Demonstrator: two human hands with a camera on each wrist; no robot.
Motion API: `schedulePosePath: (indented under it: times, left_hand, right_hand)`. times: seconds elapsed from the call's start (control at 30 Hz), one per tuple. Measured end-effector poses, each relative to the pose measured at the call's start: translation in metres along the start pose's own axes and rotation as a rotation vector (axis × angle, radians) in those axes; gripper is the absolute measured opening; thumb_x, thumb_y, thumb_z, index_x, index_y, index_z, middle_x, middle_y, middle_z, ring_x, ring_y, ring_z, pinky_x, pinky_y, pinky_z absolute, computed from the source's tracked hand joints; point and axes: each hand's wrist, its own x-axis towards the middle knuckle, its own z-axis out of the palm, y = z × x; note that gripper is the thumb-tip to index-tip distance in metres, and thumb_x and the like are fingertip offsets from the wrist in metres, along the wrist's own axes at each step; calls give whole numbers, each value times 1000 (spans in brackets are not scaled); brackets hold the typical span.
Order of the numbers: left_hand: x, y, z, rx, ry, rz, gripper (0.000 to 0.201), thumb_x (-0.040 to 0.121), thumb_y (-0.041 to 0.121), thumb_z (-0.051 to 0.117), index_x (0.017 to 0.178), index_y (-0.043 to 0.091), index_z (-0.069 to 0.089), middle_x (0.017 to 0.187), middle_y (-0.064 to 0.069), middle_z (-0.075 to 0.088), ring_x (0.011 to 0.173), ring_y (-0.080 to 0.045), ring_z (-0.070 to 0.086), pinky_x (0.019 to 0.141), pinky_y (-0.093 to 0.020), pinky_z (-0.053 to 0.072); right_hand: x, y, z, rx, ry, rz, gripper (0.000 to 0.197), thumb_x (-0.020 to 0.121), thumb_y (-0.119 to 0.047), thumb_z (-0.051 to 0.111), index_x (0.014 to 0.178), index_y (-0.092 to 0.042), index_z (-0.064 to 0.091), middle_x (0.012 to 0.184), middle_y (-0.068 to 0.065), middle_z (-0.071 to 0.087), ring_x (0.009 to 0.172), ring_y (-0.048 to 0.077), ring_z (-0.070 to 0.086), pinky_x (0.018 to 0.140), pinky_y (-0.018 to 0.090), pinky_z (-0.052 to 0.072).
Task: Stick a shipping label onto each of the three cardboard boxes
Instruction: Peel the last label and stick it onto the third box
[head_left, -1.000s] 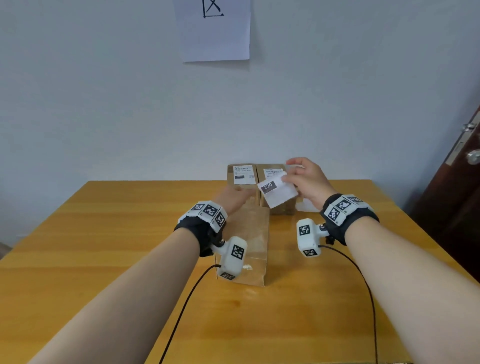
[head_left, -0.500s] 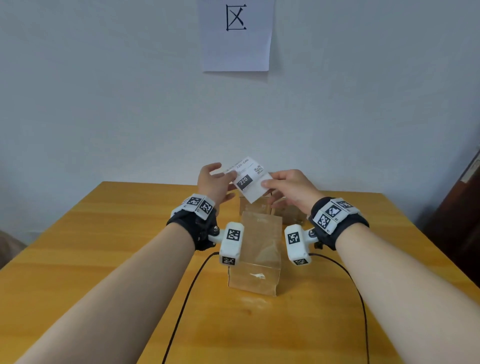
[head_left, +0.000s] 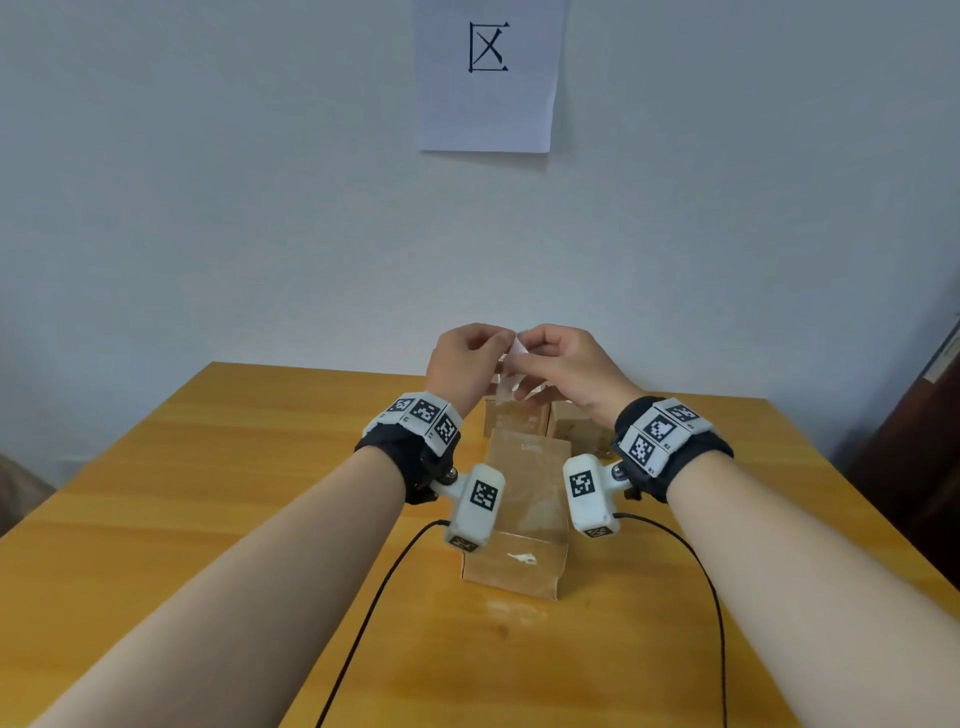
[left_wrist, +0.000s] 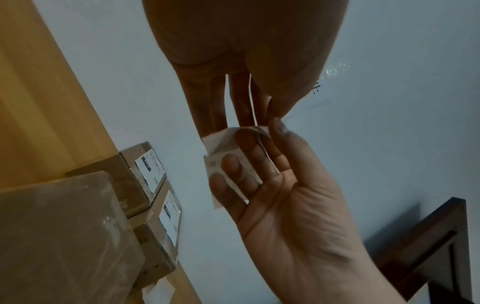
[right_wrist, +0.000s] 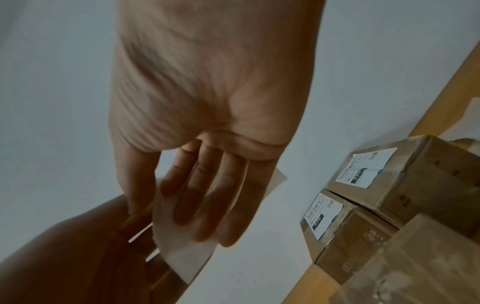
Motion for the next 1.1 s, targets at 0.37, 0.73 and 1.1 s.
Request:
schedulePosePath:
  times: [0.37,0.73,1.1]
  left_hand:
    - [-2,0,-3,-40,-5,-7,26,96,32,65,90,9,75,91,-12,77,87,-33,75,72,-55,63]
    - [-1,-5,-3,-35,-45,37,23,90,35,73,91,13,78,88,-6,78,87,-26,76,76,-50,64]
    - [-3,-4,-6,-71,29,8,18,97,21,67,93,5,75,91,-10,77,83,-26,77,72,-47,65]
  right_hand:
    - [-3,-6,-1,25,20,-83,9,96,-16,74,100,-7,73,98,23,77,71,26,73,66,42,66]
    - [-2,-4,-6,-56,70,-75,15,101,-13,68,107,0,72,89,13,76,72,25,73,68,43,64]
    - [-3,1,-10,-14,83,-26,8,101,-13,67,101,-6,71,95,15,78,75,26,73,71,45,63]
